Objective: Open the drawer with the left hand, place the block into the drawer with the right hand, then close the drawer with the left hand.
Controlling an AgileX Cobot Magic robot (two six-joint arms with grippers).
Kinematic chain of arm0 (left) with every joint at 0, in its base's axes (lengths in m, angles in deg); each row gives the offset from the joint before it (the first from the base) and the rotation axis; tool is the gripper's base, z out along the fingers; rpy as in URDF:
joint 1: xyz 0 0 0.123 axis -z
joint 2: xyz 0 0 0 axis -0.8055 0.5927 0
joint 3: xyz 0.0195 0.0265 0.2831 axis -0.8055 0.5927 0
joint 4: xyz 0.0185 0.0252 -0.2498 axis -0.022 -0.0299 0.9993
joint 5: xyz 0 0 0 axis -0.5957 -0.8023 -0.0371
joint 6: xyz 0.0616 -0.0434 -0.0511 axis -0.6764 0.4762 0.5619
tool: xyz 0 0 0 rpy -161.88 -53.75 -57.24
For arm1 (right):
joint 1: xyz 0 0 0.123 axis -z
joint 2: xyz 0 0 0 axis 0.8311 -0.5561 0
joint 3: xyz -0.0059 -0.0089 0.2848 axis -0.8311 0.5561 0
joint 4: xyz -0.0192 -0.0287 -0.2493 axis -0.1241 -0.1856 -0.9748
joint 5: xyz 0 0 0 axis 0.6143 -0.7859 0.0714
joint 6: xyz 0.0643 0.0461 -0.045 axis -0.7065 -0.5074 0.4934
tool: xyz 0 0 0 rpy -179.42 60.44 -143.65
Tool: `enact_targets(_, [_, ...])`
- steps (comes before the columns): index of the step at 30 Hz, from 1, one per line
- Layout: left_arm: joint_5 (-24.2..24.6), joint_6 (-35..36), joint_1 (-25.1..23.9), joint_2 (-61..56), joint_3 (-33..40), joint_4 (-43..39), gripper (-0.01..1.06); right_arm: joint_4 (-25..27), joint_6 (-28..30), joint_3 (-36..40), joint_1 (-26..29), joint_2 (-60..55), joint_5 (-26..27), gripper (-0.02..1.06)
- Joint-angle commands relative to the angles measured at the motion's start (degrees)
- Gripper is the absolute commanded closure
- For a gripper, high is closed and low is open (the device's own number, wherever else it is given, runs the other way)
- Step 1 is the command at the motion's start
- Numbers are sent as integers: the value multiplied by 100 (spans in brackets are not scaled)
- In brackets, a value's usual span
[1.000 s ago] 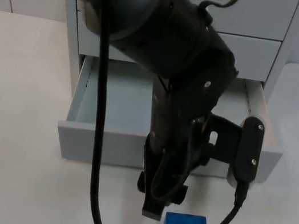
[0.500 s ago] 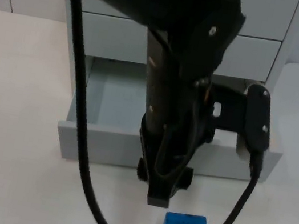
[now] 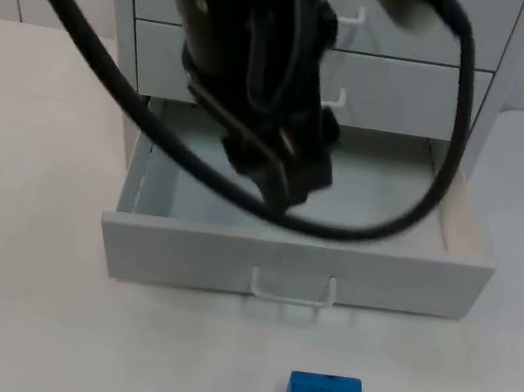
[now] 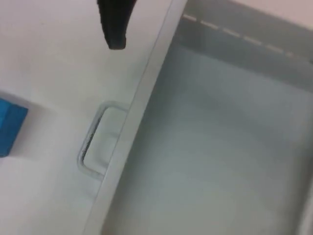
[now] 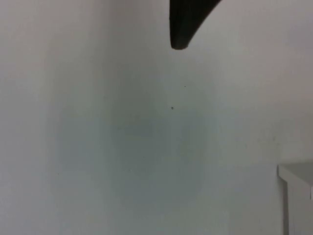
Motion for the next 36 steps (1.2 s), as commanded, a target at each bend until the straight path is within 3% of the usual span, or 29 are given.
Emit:
enact_targets(1, [122, 277, -84, -310, 22, 120, 44, 13, -22, 2, 31, -7, 25, 2])
enact_targets(12, [328, 430, -1037, -1137, 107, 438, 44, 23, -37, 2, 31, -7, -18, 2])
enact_targets(16, [-336, 412, -1437, -1666, 1038, 595, 44, 33, -37, 2, 31, -7, -21, 2])
enact_targets(22, [-909, 566, -1805, -2334, 2148, 595, 44, 75, -37, 2, 31, -7, -21, 2])
enact_targets(26, [-1312, 1029, -2432, -3227, 3019, 621, 44, 139, -37, 2, 31, -7, -21, 2])
enact_targets(32, [-1292, 1257, -2994, -4037, 3473, 635, 42, 168, -37, 2, 31, -7, -21, 2])
enact_targets(36, [-1179, 1402, -3471, -4797, 3633, 635, 31, 183, -21, 2, 31, -7, -21, 2])
